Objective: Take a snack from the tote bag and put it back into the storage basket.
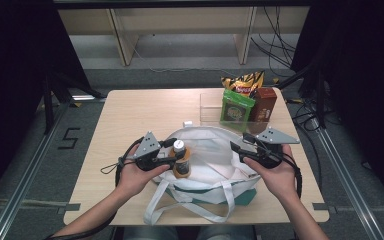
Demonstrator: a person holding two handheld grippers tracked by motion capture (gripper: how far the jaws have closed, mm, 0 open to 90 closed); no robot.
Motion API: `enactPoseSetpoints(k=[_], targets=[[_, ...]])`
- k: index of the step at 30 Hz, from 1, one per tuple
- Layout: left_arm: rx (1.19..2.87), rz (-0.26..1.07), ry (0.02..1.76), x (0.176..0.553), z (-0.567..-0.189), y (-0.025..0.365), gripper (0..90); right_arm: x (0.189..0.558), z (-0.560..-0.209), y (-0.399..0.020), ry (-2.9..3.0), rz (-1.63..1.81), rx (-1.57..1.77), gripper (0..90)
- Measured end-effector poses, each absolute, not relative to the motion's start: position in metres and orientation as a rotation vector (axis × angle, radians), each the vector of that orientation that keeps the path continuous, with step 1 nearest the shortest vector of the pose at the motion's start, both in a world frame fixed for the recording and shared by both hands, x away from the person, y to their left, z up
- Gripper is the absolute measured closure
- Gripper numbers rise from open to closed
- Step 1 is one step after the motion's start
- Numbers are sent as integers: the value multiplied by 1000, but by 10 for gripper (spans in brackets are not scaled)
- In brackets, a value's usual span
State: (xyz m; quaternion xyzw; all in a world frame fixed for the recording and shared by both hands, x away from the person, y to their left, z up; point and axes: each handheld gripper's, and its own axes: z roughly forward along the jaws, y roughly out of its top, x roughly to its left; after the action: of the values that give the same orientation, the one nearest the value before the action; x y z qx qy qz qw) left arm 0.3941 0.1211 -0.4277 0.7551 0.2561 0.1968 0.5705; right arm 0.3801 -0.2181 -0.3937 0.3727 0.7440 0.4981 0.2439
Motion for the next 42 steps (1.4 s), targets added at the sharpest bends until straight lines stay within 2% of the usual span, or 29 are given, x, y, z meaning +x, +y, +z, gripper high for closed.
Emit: enactPoseSetpoints(k=[11, 25, 42], targets=[[1747, 449, 607, 397, -432, 119, 581, 381, -398, -217, 2040, 1364, 1053, 438], [1726, 424, 601, 398, -427, 122, 587, 382, -401, -224, 1984, 1375, 1090, 439], [1646, 433, 536, 395, -380, 120, 588, 373, -404, -234, 1849, 1373, 1153, 432]])
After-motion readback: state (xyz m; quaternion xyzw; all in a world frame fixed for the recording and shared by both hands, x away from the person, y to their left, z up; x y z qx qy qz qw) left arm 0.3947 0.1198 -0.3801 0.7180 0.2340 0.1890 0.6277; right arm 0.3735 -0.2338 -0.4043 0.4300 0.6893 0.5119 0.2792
